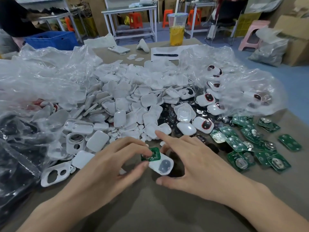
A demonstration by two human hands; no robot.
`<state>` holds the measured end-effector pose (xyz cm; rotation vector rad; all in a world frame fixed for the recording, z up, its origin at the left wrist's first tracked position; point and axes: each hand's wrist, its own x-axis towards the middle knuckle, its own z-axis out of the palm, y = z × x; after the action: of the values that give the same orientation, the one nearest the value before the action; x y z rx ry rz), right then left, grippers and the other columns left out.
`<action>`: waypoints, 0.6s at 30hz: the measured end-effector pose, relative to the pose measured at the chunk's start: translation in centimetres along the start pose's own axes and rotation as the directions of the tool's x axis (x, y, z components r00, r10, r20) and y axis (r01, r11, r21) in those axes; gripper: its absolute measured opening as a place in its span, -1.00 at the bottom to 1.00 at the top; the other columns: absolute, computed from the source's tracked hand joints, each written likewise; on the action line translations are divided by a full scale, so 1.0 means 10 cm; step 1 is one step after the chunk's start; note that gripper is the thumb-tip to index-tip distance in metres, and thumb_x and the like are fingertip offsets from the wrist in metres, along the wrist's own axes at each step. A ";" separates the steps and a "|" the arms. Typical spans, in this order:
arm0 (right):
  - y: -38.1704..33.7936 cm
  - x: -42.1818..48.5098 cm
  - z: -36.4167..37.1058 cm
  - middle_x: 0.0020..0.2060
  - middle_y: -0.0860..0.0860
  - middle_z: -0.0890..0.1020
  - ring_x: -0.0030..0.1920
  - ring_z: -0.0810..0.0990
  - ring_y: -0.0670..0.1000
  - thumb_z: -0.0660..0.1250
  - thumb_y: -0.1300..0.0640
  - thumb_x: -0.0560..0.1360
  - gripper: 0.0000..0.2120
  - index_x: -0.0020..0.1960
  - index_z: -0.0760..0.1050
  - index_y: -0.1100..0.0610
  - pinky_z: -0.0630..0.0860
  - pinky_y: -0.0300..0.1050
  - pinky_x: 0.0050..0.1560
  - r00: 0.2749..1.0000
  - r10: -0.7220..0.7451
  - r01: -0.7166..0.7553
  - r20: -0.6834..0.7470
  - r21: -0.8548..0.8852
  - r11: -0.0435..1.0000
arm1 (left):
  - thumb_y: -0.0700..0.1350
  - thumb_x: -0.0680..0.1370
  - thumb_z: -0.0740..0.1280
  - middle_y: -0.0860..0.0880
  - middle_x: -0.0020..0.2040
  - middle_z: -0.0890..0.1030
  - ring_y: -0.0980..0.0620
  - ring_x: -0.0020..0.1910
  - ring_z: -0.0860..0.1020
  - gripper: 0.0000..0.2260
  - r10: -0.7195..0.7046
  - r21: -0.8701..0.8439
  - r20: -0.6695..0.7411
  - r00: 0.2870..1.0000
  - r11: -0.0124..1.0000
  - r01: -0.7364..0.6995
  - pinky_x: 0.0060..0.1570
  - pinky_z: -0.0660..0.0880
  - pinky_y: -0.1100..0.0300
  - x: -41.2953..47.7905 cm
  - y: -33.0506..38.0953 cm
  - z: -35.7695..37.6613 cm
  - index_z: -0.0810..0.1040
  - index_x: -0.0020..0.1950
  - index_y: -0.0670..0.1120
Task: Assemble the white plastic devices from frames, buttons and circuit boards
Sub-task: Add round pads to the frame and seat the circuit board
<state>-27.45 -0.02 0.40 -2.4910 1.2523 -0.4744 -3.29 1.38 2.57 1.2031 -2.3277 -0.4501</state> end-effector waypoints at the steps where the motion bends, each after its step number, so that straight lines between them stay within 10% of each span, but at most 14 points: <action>1: 0.00 0.02 0.01 0.21 -0.36 0.43 0.23 0.32 -0.26 0.23 -0.42 0.42 -0.12 0.58 -0.14 -0.27 0.19 -0.32 0.36 1.000 -0.010 0.010 0.002 0.010 1.000 | 0.11 0.60 0.29 0.25 0.18 0.54 0.18 0.11 0.59 -0.83 -0.002 -0.010 -0.007 1.000 1.000 0.002 -0.14 0.49 0.42 0.00 -0.01 -0.01 0.57 0.16 0.18; 18: 0.14 -0.03 -0.06 0.24 -0.44 0.43 0.37 0.27 -0.26 0.31 -0.19 0.45 -0.18 0.55 -0.11 -0.36 0.09 -0.51 0.31 0.994 0.000 -0.025 0.107 0.230 0.973 | 0.13 0.63 0.23 0.18 0.13 0.58 0.21 0.09 0.54 -0.75 0.118 0.152 0.115 0.986 0.979 -0.135 0.12 0.42 0.33 0.05 0.09 0.06 0.65 0.14 0.10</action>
<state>-28.91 -0.68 0.32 -2.2812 1.1041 -0.4505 -4.50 1.51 2.61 1.1169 -2.5548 -0.2930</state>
